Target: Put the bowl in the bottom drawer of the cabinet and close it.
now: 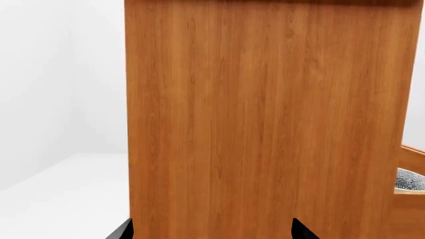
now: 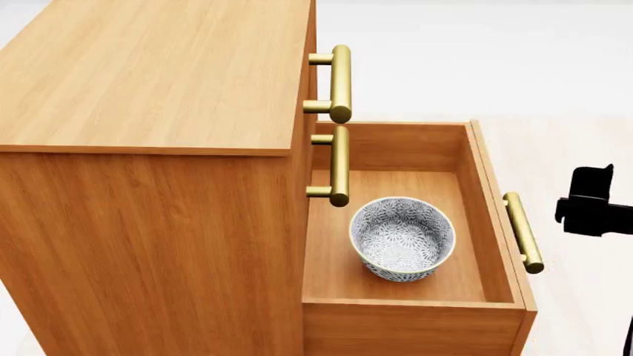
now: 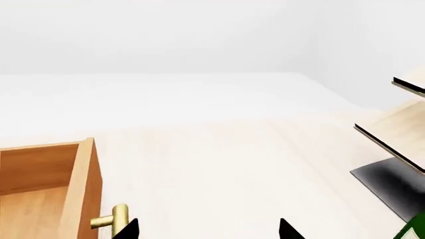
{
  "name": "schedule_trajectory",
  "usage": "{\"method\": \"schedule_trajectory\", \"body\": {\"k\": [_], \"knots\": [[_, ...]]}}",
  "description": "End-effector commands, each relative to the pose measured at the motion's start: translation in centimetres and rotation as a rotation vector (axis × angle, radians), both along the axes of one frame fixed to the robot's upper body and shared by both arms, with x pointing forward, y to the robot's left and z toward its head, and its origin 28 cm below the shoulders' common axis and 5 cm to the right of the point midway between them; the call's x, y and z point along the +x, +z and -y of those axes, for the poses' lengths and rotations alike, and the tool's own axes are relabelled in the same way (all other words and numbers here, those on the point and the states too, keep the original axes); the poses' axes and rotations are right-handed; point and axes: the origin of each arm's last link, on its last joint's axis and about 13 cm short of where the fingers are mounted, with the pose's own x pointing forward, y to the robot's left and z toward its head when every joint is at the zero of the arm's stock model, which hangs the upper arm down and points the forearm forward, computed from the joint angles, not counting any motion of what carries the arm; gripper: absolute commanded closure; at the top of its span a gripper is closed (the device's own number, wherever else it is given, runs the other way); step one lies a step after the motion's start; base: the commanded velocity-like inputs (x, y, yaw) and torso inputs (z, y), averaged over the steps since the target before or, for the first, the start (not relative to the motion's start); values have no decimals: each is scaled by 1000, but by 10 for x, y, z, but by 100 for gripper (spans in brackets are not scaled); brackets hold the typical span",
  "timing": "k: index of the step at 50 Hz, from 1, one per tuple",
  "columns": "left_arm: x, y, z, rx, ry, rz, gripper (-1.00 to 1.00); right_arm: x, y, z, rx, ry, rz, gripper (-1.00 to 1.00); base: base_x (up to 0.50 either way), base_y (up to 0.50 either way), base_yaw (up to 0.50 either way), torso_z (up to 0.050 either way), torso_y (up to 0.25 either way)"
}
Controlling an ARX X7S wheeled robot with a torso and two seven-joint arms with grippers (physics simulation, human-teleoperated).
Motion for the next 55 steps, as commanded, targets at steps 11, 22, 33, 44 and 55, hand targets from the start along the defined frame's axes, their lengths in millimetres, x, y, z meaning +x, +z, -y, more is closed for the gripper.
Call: {"method": "schedule_trajectory", "body": {"k": [11,22,33,44,55], "knots": [[0,1,0,-4,1,7,-100,-15,-35,9,-8,-69,-49,-100,0,0,0,0,0],[-1,-1,0,42,1,6,-100,-19,-38,10,-11,-77,-49,-100,0,0,0,0,0],[-1,-1,-1,46,4,7,-100,-20,-35,16,0,-101,-39,-100,0,0,0,0,0],[-1,0,-1,46,9,8,-100,-16,-68,19,21,-91,-141,-100,0,0,0,0,0],[-1,-1,-1,45,10,10,-100,-11,-83,20,6,-98,-187,-100,0,0,0,0,0]]}}
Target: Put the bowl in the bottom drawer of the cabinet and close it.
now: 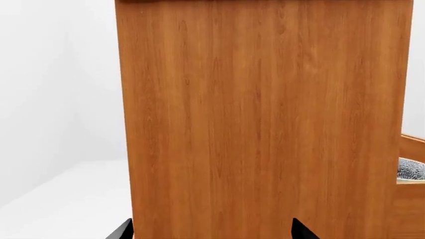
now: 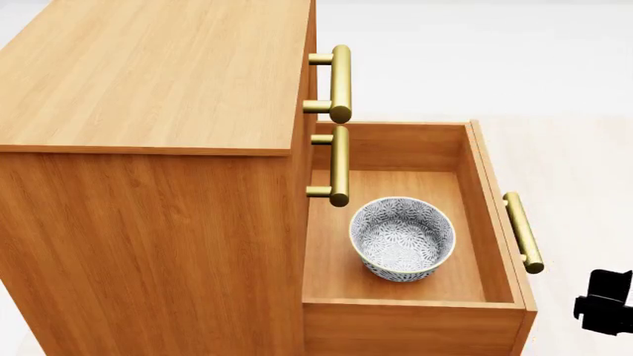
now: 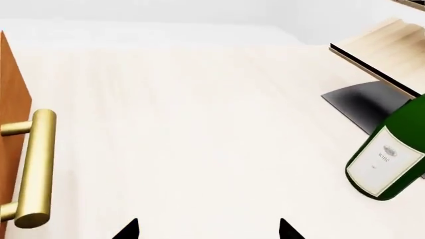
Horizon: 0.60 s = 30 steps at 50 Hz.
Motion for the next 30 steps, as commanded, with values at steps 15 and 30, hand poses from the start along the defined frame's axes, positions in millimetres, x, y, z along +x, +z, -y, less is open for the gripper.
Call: {"method": "schedule_trajectory", "body": {"k": [15,30], "knots": [[0,1,0,-13,6,7,-100,23,-9,-8,-38,47,-48,-100,0,0,0,0,0],[0,2,0,-13,8,7,-100,29,-16,-16,-38,73,-76,-100,0,0,0,0,0]]}}
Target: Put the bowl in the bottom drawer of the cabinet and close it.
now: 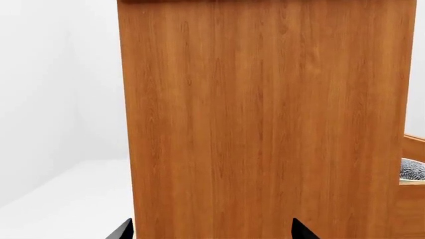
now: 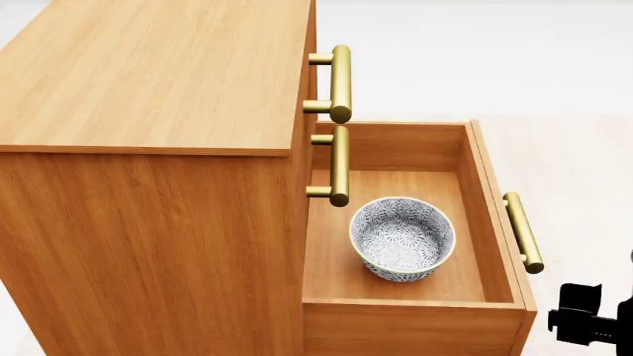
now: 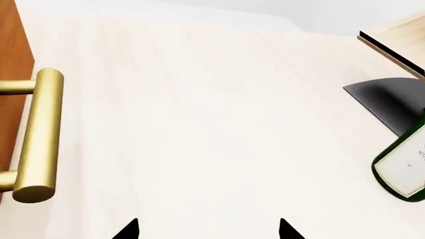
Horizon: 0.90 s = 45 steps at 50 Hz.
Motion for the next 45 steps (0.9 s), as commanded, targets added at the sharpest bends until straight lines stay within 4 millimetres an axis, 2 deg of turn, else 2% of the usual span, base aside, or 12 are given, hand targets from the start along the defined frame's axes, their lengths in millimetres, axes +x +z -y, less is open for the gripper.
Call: {"method": "schedule_trajectory", "body": {"k": [1,31,45], "knots": [[0,1,0,-13,2,7,-100,13,10,-8,1,38,3,-100,0,0,0,0,0],[-1,1,0,-16,3,8,-100,13,9,-24,18,132,-5,-100,0,0,0,0,0],[0,-1,0,-18,4,9,-100,14,15,-32,22,157,14,-100,0,0,0,0,0]]}}
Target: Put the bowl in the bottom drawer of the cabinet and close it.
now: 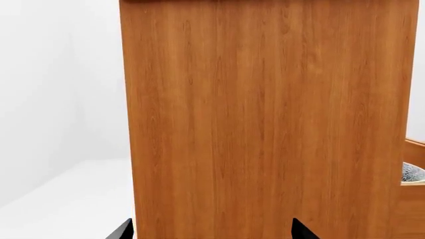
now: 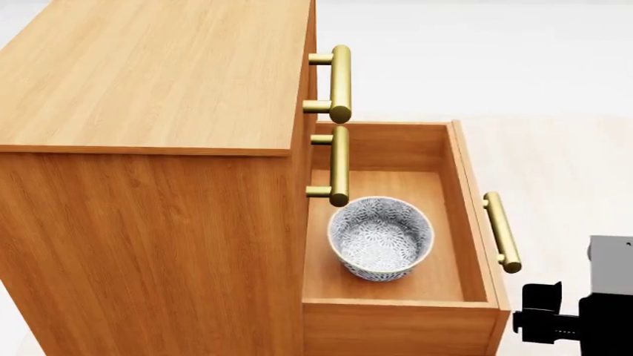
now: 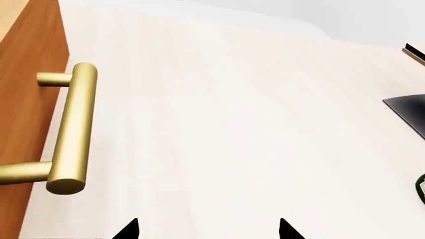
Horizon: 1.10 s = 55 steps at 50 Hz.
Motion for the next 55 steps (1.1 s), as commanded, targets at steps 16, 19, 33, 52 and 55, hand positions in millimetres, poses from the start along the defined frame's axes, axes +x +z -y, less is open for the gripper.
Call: {"method": "schedule_trajectory", "body": {"k": [16,19,33,52,55], "knots": [[-1,1,0,-15,2,8,-100,10,20,-22,38,90,46,-100,0,0,0,0,0],[0,1,0,-16,3,8,-100,10,20,-24,40,98,48,-100,0,0,0,0,0],[0,1,0,-16,3,8,-100,9,22,-31,48,125,53,-100,0,0,0,0,0],[-1,1,0,-16,3,8,-100,7,19,-45,61,174,49,-100,0,0,0,0,0],[0,1,0,-18,3,7,-100,7,18,-46,62,180,46,-100,0,0,0,0,0]]}}
